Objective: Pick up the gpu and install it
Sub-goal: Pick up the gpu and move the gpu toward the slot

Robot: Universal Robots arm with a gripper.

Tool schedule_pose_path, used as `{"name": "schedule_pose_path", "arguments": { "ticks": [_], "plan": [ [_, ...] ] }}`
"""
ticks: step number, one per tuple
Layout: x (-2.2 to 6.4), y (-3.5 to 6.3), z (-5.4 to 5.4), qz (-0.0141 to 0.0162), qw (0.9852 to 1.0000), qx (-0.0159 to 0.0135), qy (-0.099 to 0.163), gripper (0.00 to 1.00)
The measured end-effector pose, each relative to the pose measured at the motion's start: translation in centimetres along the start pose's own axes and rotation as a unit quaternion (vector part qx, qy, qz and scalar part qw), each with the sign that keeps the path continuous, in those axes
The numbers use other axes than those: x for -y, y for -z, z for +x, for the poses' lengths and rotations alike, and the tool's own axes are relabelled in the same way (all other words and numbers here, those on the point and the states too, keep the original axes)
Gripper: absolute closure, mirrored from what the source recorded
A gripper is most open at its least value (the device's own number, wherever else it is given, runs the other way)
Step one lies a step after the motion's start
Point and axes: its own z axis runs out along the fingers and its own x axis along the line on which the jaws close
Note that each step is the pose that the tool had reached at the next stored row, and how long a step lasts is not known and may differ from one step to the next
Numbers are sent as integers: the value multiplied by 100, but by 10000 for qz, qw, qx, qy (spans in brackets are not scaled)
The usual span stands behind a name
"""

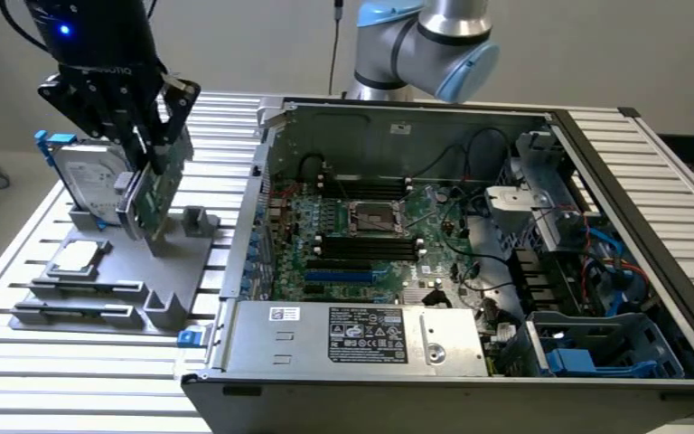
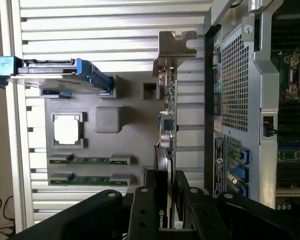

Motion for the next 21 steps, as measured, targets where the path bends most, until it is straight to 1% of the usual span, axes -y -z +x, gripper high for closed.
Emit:
{"name": "schedule_pose_path", "arguments": {
  "ticks": [3, 6, 9, 13, 21],
  "plan": [
    [-5, 139, -89, -12, 10000, -1, 11, 73],
    [-11, 276, -186, -17, 10000, -2, 21, 73],
    [-18, 366, -315, -17, 10000, -10, 30, 73],
    [-24, 405, -493, -16, 10000, -14, 32, 73],
    [-38, 413, -857, -17, 10000, -14, 32, 73]
  ]
}}
